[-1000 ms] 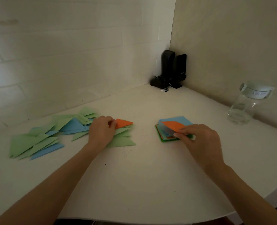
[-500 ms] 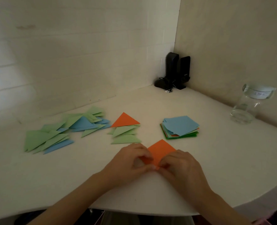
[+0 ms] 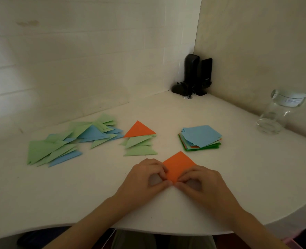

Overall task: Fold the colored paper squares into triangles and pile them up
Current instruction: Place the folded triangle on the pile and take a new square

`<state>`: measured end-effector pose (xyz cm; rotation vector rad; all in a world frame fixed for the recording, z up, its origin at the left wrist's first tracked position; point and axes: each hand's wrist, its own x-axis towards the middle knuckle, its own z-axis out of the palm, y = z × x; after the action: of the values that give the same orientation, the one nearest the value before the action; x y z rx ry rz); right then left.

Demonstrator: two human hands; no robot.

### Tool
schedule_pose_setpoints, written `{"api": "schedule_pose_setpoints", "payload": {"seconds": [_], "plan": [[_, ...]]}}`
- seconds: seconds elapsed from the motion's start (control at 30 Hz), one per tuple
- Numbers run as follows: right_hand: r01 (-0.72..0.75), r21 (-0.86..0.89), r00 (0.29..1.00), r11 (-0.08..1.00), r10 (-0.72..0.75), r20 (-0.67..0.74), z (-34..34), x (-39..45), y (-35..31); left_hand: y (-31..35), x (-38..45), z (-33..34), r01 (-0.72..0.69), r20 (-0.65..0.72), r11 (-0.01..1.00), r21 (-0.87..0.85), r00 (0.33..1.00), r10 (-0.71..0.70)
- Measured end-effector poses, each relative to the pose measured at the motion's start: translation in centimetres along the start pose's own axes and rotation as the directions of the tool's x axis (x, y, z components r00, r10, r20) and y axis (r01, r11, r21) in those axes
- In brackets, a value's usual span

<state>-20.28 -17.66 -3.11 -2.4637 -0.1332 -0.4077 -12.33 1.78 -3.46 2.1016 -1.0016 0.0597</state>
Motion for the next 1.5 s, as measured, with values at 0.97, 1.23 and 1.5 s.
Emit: {"api": "schedule_pose_setpoints", "payload": {"seconds": [0.97, 1.23, 1.5], "plan": [[-0.092, -0.027, 0.989, 0.995, 0.095, 0.11, 0.7, 0.8, -0.9, -0.2, 0.1, -1.8, 0.006, 0.208, 0.997, -0.077, 0.978, 0.01], [-0.028, 0.027, 0.961, 0.999, 0.019, 0.277, -1.3, 1.6, -0.1, -0.4, -0.1, -1.1, -0.145, 0.115, 0.978, 0.148, 0.985, 0.128], [0.023, -0.088, 0.985, 0.996, -0.008, 0.174, -1.4, 1.2, 1.5, -0.6, 0.8, -0.2, -0.191, 0.098, 0.939, 0.287, 0.981, 0.17]]}}
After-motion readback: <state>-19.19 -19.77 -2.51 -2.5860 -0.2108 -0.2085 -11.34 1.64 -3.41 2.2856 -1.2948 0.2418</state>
